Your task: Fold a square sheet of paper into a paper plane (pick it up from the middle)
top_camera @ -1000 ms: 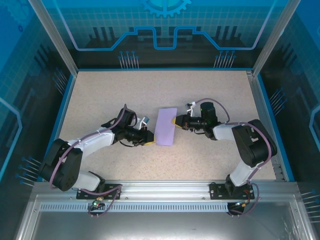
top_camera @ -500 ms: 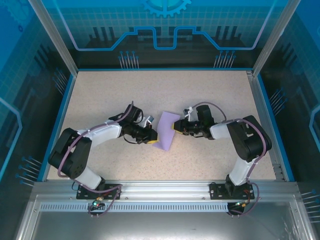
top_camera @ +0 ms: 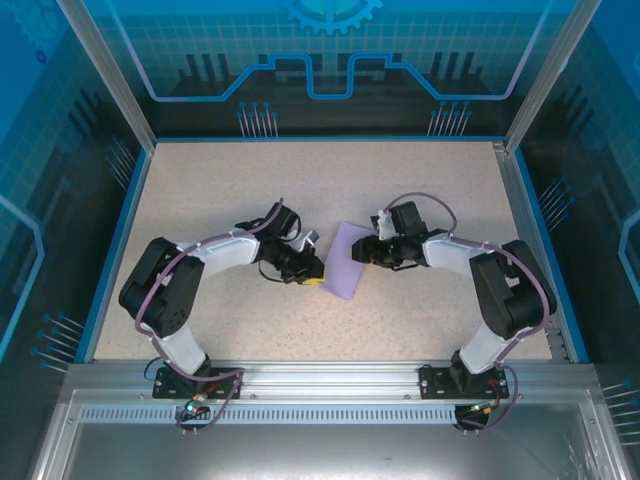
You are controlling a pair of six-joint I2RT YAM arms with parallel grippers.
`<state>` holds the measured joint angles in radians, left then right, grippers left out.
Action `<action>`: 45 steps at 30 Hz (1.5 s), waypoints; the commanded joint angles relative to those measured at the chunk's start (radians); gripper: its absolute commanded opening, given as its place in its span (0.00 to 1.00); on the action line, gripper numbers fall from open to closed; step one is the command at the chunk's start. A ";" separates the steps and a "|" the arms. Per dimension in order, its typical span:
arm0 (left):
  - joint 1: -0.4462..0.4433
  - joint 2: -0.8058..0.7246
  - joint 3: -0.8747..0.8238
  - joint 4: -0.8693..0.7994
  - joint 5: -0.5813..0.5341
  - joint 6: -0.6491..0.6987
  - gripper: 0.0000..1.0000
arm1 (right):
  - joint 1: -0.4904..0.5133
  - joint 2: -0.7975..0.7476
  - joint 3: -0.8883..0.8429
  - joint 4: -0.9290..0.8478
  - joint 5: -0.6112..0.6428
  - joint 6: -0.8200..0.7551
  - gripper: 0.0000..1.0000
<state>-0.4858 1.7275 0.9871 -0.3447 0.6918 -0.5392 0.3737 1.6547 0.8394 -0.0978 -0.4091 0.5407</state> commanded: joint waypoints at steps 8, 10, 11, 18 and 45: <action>-0.030 0.055 0.067 -0.053 -0.012 0.021 0.11 | 0.004 -0.085 0.034 -0.210 0.163 -0.102 0.57; -0.034 0.059 0.073 -0.054 -0.018 0.017 0.12 | 0.004 -0.097 0.034 -0.222 0.172 -0.102 0.57; -0.035 0.059 0.076 -0.053 -0.019 0.016 0.12 | 0.004 -0.105 0.033 -0.223 0.178 -0.100 0.57; -0.055 0.107 0.129 -0.073 -0.020 0.022 0.12 | 0.012 -0.043 0.017 -0.105 0.106 -0.068 0.41; -0.102 0.284 0.350 -0.145 -0.008 0.033 0.14 | -0.009 0.099 0.003 -0.015 0.081 -0.093 0.13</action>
<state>-0.5793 1.9858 1.2991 -0.4595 0.6739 -0.5198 0.3725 1.7390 0.8562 -0.1345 -0.3000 0.4652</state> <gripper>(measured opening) 0.144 0.129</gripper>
